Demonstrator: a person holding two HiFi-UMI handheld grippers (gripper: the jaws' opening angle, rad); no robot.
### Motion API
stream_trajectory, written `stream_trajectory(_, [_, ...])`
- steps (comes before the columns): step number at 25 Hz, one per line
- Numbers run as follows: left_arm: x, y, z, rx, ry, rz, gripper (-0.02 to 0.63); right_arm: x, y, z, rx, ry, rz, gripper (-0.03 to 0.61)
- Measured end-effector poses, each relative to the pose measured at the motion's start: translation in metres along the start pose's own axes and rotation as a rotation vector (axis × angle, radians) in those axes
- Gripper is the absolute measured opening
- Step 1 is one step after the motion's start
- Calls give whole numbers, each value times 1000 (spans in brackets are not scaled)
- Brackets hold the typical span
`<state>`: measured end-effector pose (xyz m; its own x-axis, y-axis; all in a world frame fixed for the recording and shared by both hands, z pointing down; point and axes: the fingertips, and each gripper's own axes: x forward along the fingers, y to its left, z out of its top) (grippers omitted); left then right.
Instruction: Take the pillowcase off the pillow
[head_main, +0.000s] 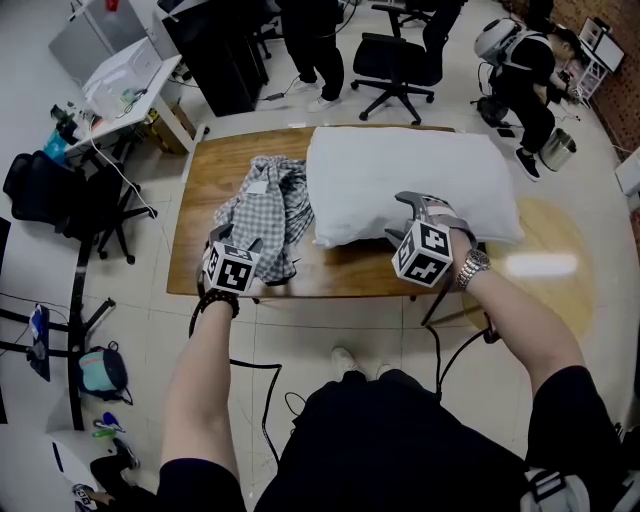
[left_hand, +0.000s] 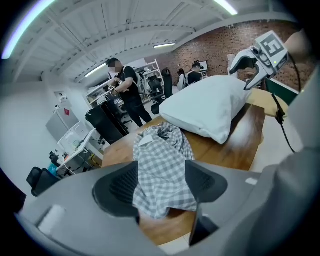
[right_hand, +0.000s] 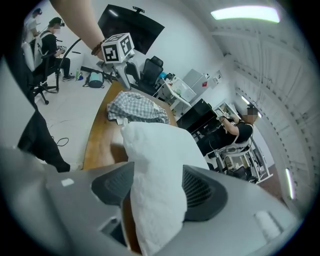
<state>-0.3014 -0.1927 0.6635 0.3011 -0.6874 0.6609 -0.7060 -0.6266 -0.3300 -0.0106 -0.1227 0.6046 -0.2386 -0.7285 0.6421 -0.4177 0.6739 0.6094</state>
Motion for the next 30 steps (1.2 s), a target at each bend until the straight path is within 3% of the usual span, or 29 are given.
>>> stream_trajectory(9, [-47,-66,67,-95,-196,12,249,-49,8,20,101,-168,-28,246])
stream_trajectory(19, [-117,-223,151,-152,-525,-18,107,-147,29,-33,273,-426,-167,46])
stream_trajectory(25, [-157,-291,181,-144,-631,-36,6,-186,44,-55,405,-528,-185,2])
stream_trajectory(30, [-182,-316,193,-182,-673,-19,3,-220,48,-49,480,-614,-179,2])
